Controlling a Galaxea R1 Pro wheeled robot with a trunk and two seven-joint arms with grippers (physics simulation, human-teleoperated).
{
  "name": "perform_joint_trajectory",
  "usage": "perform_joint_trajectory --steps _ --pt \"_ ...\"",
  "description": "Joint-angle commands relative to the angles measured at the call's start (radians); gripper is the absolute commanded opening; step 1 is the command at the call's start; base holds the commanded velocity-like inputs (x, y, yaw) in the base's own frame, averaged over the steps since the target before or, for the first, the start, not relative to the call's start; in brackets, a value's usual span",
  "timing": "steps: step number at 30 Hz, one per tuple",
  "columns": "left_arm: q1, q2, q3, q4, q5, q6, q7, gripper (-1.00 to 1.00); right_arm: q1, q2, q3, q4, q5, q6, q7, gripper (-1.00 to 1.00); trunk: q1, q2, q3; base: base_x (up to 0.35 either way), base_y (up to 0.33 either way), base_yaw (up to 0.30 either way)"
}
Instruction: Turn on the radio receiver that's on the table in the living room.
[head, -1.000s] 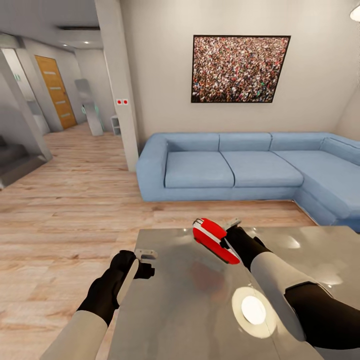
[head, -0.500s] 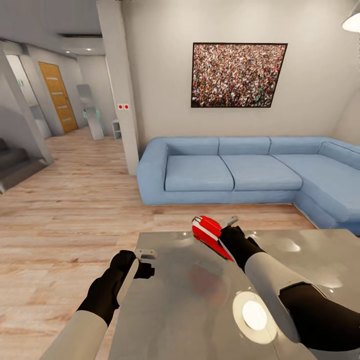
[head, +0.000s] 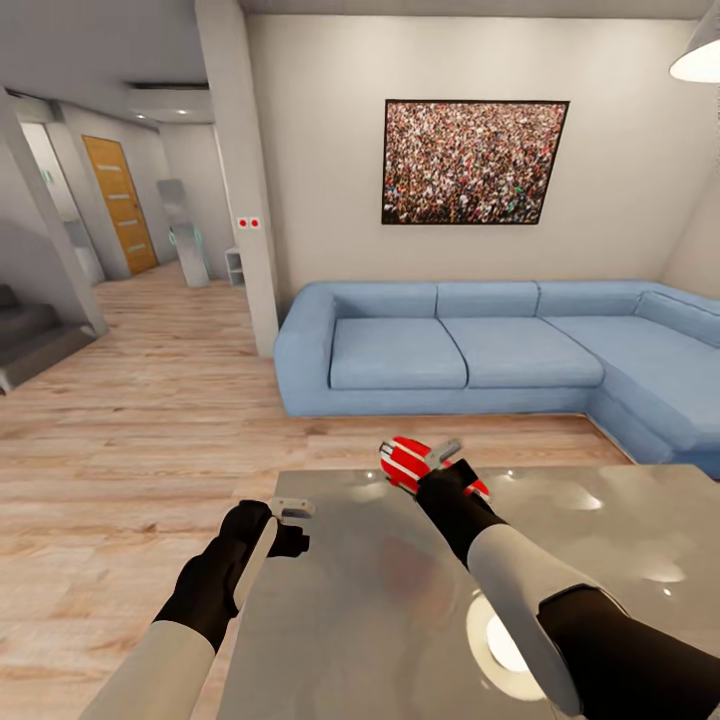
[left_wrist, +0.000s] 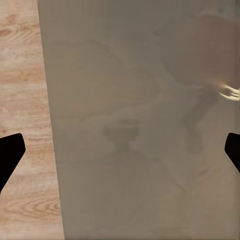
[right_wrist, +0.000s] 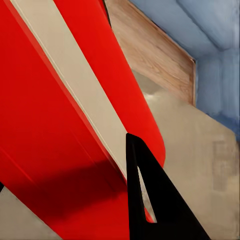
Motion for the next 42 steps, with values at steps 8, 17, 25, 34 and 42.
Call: perform_joint_trajectory --steps 8,17,25,34,42 --pt "0.0 0.0 0.0 0.0 0.0 0.0 0.0 1.0 0.054 0.01 0.001 -0.001 0.052 -0.052 -0.086 -1.0 0.0 0.0 0.013 0.0 0.0 0.0" --pt "0.0 -0.001 -0.001 0.0 -0.001 0.0 0.0 1.0 0.107 0.01 0.001 0.002 0.057 -0.084 -0.121 -1.0 0.0 0.0 0.027 0.0 0.0 0.0" --pt "0.0 -0.003 -0.001 0.0 -0.001 0.0 0.0 1.0 0.156 0.01 0.001 0.002 0.057 -0.126 -0.233 -1.0 0.0 0.0 0.04 0.0 0.0 0.0" --pt "0.0 -0.004 -0.003 0.0 -0.001 0.0 -0.001 1.0 0.218 0.01 0.013 0.003 0.081 -0.17 -0.332 -1.0 0.0 0.0 0.055 0.0 0.0 0.0" --pt "0.0 -0.005 -0.003 0.0 -0.001 0.0 -0.001 1.0 0.266 0.01 0.084 0.003 0.124 -0.216 -0.453 -1.0 0.0 0.0 0.068 0.0 0.0 0.0"
